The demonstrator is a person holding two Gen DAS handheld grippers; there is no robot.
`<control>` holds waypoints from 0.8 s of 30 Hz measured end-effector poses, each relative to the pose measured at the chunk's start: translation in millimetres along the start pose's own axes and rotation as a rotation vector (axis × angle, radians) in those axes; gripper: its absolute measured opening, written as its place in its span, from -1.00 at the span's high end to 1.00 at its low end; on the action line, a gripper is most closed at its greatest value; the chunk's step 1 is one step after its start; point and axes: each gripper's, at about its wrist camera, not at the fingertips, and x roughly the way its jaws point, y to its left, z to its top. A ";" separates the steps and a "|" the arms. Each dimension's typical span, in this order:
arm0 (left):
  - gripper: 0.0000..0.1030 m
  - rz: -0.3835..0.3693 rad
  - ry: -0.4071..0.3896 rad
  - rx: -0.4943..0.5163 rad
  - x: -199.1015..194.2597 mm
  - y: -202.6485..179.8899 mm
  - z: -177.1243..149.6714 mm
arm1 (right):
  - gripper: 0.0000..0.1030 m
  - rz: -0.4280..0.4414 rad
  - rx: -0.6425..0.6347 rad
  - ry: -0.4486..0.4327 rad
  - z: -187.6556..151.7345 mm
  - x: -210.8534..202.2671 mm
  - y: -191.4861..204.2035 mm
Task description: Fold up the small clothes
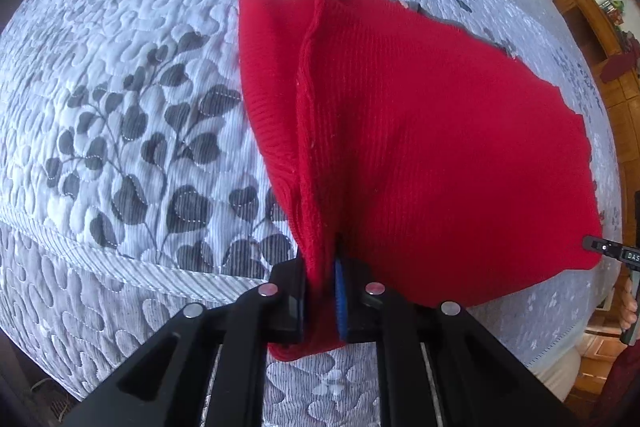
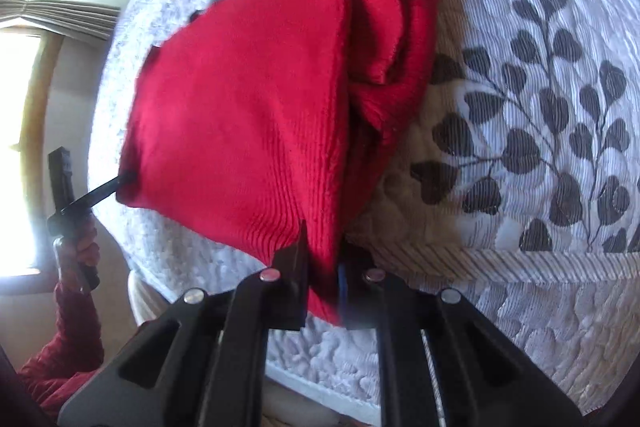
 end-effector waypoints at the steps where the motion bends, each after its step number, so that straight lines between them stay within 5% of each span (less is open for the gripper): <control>1: 0.77 0.002 -0.002 -0.012 1.6 5.0 -3.7 | 0.81 -0.007 0.007 -0.002 1.5 5.3 1.7; 9: 0.58 0.008 -0.015 -0.015 6.0 2.8 -0.4 | 0.77 0.015 0.066 -0.025 1.4 21.7 -7.1; 11: 0.41 0.010 -0.010 -0.024 -2.2 7.5 -3.5 | 0.58 0.032 0.072 -0.025 -1.5 16.6 -7.8; 13: 0.30 0.035 -0.026 -0.028 -17.3 15.9 -8.5 | -0.06 0.027 0.069 -0.046 -4.8 4.6 -5.9; 15: 0.26 0.075 -0.062 -0.031 -35.4 22.1 -10.4 | -0.39 -0.007 0.051 -0.090 -5.4 -10.8 -3.5; 18: 0.26 0.097 -0.137 -0.014 -60.3 16.8 -4.6 | -0.40 -0.004 0.069 -0.124 0.3 -28.8 -12.9; 24: 0.26 0.015 -0.136 0.083 -48.8 -33.8 22.3 | -0.43 0.068 0.144 -0.119 19.2 -21.5 -33.9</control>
